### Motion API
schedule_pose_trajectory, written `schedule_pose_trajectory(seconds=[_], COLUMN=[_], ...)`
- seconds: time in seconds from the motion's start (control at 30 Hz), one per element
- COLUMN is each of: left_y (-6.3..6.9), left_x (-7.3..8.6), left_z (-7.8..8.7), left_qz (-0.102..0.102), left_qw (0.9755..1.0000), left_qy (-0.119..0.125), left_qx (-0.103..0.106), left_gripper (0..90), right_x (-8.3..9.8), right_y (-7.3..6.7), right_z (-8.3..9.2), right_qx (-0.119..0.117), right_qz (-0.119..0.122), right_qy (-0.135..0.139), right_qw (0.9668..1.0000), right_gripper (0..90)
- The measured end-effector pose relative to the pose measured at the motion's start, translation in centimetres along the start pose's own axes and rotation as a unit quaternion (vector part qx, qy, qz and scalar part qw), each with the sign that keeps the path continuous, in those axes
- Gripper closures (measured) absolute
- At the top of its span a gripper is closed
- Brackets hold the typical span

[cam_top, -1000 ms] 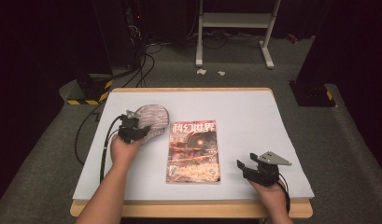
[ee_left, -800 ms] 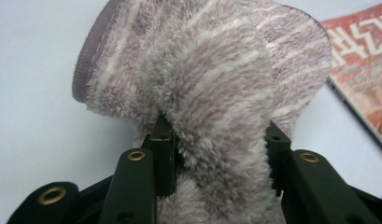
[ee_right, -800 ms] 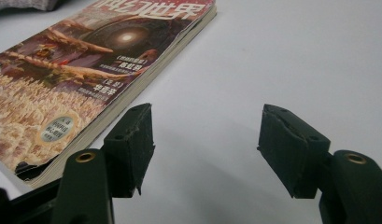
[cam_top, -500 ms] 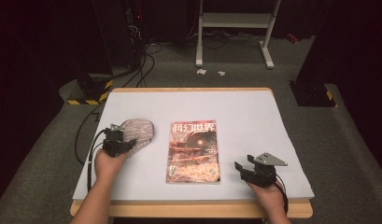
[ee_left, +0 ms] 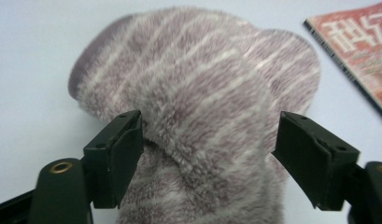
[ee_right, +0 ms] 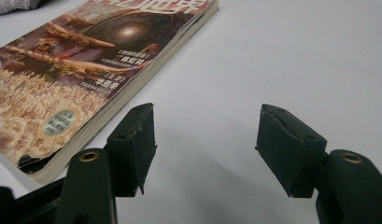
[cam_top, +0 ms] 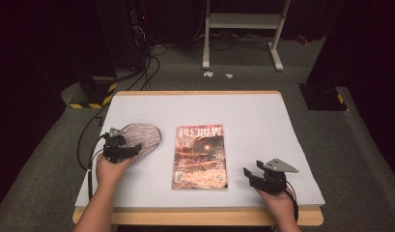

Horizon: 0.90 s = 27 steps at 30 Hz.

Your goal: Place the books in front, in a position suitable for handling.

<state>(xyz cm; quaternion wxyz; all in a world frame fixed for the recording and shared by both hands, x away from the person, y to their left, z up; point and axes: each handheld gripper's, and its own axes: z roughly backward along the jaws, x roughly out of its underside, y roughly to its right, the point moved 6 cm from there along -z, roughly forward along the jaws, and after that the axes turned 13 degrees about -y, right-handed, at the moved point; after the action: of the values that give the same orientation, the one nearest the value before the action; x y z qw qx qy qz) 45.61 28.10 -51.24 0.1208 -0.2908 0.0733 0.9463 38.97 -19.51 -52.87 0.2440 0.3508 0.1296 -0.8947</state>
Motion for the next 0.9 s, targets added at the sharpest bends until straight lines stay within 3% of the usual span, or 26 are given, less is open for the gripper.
schedule_pose_trajectory(seconds=[0.3,0.7,0.9], left_y=[1.9,6.0,9.5], left_x=[-0.8,-0.8,-0.7], left_z=[1.9,1.4,0.9], left_qz=[-0.017,-0.053,-0.075], left_qw=[0.9993,0.9959,0.9905], left_qy=[0.026,0.019,0.018], left_qx=[0.023,0.071,0.114], left_gripper=[23.2,26.6,28.0], right_x=[0.0,0.0,0.0], right_y=[0.0,-0.2,-0.2], right_z=[0.0,0.0,0.0], right_qx=[0.001,0.0,-0.001], right_qz=[0.002,0.006,0.007], right_qy=[0.0,0.001,-0.001], right_qw=[1.0,1.0,1.0], right_gripper=[36.8,36.3,35.7])
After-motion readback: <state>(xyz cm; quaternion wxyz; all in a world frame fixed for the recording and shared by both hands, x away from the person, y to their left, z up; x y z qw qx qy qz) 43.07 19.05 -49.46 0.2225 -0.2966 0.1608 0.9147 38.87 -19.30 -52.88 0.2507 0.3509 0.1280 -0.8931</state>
